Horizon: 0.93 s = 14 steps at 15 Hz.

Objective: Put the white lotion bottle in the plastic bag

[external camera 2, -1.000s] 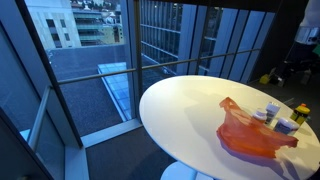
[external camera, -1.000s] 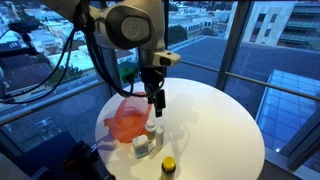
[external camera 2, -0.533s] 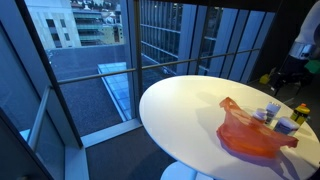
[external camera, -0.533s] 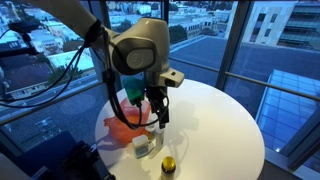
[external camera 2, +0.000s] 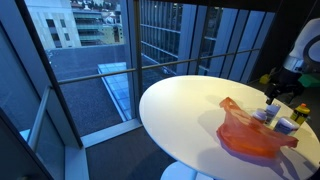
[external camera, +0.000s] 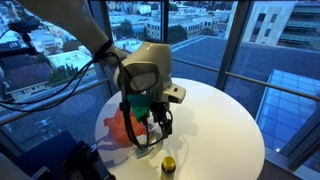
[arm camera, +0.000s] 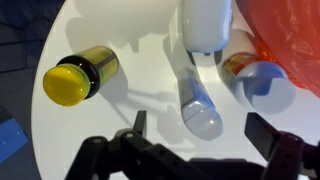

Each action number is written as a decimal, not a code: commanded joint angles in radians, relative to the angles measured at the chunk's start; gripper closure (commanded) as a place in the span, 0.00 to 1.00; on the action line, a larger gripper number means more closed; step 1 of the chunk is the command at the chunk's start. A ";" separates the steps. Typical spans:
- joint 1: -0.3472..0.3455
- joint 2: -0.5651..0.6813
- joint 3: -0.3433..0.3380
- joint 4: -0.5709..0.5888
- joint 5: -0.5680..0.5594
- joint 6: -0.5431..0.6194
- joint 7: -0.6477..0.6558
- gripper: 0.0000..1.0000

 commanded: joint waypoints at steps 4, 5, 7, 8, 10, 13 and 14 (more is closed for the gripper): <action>-0.002 0.054 -0.023 0.013 0.019 0.044 -0.065 0.44; -0.001 0.060 -0.024 0.014 0.018 0.047 -0.064 0.49; 0.003 0.065 -0.026 0.019 0.009 0.048 -0.054 0.65; 0.006 0.060 -0.027 0.020 0.004 0.044 -0.048 0.75; 0.016 0.036 -0.031 0.021 -0.022 0.028 -0.016 0.90; 0.037 -0.010 -0.033 0.037 -0.069 -0.031 0.055 0.89; 0.048 -0.032 -0.029 0.042 -0.095 -0.054 0.088 0.89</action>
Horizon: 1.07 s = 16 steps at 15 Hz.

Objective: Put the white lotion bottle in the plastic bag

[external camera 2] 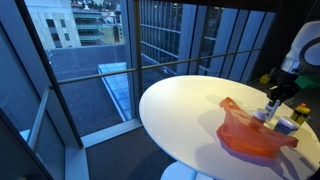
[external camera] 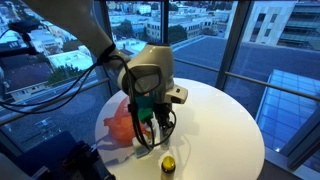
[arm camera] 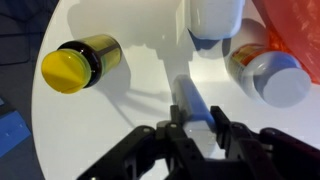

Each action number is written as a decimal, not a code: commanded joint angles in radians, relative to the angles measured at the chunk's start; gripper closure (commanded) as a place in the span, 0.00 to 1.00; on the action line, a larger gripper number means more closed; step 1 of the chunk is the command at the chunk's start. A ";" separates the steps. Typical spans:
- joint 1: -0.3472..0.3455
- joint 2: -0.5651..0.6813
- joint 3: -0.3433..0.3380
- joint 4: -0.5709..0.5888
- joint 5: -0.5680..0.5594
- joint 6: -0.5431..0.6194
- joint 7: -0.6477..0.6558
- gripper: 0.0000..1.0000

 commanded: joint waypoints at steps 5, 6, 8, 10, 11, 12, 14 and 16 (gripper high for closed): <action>0.083 -0.173 0.057 0.058 -0.146 -0.208 0.214 0.89; 0.093 -0.191 0.079 0.065 -0.152 -0.228 0.231 0.89; 0.111 -0.219 0.121 0.079 -0.141 -0.263 0.241 0.89; 0.126 -0.232 0.157 0.092 -0.118 -0.294 0.237 0.89; 0.135 -0.236 0.173 0.096 -0.102 -0.309 0.230 0.89; 0.145 -0.240 0.185 0.097 -0.077 -0.326 0.213 0.89; 0.165 -0.248 0.205 0.091 -0.031 -0.335 0.189 0.89; 0.182 -0.245 0.220 0.086 0.013 -0.328 0.170 0.89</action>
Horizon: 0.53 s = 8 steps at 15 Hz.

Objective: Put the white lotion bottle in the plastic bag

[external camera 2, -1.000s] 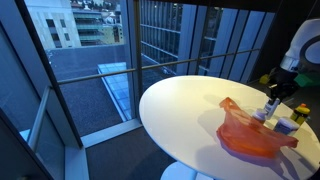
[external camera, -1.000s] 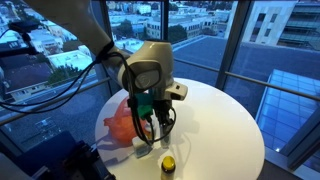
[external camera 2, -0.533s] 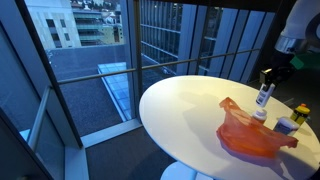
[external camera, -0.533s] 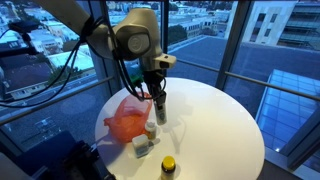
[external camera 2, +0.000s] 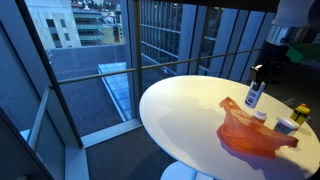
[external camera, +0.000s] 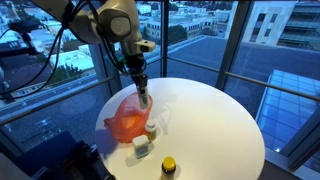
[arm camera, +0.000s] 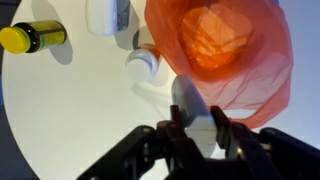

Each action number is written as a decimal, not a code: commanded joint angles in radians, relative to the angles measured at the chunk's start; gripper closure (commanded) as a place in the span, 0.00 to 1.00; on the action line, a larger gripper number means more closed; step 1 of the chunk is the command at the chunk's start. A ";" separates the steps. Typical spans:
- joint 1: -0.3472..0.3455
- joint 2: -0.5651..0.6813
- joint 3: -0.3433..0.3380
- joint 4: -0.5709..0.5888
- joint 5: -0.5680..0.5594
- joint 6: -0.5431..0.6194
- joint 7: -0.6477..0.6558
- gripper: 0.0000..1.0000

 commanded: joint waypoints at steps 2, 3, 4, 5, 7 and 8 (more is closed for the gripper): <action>0.026 -0.019 0.023 -0.001 0.101 -0.024 -0.066 0.89; 0.030 -0.014 0.025 -0.003 0.119 -0.017 -0.076 0.89; 0.031 -0.005 0.025 -0.006 0.134 -0.009 -0.086 0.89; 0.030 0.005 0.024 -0.008 0.146 -0.001 -0.095 0.89; 0.025 0.030 0.021 -0.015 0.155 0.021 -0.102 0.89; 0.024 0.039 0.020 -0.017 0.156 0.027 -0.103 0.89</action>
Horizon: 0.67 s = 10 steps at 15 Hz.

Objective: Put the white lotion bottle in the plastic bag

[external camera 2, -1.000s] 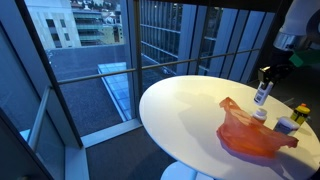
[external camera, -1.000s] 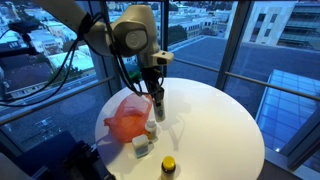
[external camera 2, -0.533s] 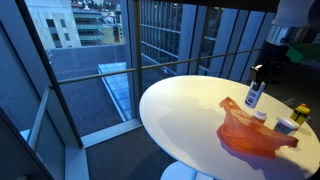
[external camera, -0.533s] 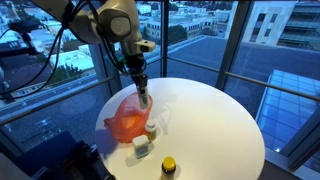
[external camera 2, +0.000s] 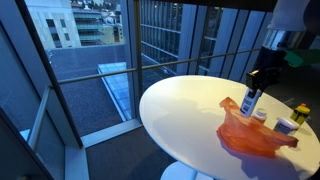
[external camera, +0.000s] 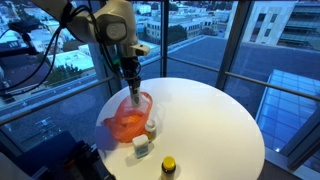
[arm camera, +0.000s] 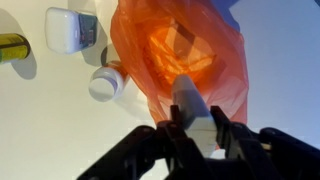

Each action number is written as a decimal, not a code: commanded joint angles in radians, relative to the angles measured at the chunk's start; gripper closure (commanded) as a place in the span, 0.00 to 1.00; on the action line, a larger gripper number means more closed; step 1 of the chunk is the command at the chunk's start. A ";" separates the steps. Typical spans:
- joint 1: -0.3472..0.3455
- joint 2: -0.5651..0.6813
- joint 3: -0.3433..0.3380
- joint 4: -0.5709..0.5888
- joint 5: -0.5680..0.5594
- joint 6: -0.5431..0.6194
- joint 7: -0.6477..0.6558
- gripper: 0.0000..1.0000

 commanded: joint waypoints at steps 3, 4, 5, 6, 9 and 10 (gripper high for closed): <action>-0.015 0.086 -0.015 -0.005 0.015 0.086 -0.036 0.89; -0.016 0.110 -0.019 -0.001 0.021 0.108 -0.043 0.89; -0.017 0.131 -0.023 0.002 0.026 0.130 -0.048 0.89; -0.017 0.157 -0.027 0.007 0.022 0.158 -0.051 0.89; -0.017 0.220 -0.040 0.019 0.004 0.239 -0.048 0.89; -0.016 0.240 -0.045 0.024 0.007 0.260 -0.051 0.89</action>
